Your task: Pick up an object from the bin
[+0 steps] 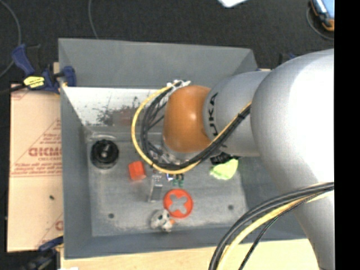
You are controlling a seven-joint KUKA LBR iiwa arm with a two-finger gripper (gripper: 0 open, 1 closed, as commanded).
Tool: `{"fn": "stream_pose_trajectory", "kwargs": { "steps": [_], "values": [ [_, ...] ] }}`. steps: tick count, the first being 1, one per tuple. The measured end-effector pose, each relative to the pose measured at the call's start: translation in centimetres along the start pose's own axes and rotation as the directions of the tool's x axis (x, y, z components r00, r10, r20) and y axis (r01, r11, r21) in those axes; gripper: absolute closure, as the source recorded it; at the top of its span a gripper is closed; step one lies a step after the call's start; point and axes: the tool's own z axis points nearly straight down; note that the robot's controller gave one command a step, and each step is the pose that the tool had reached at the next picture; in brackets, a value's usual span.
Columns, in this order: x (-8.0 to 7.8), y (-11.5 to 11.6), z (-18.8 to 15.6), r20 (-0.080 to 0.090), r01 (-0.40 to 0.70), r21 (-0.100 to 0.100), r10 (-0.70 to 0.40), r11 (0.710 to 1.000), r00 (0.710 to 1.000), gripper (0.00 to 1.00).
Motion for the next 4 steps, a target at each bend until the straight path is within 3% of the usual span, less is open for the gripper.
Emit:
{"fn": "stream_pose_trajectory", "kwargs": {
  "steps": [1, 2, 3, 4],
  "values": [
    [0.2, 0.4, 0.0, 0.0, -0.016, 0.0, 0.016, 1.0, 1.0, 0.0],
    [-3.0, -2.4, -5.5, 0.004, 0.458, 0.0, -0.458, 0.889, 0.889, 1.0],
    [-3.0, -2.4, -5.5, 0.003, 0.455, -0.001, -0.455, 0.89, 0.89, 0.0],
    [-3.0, -2.4, -5.5, 0.003, 0.454, -0.001, -0.454, 0.891, 0.891, 0.0]
  ]
}}
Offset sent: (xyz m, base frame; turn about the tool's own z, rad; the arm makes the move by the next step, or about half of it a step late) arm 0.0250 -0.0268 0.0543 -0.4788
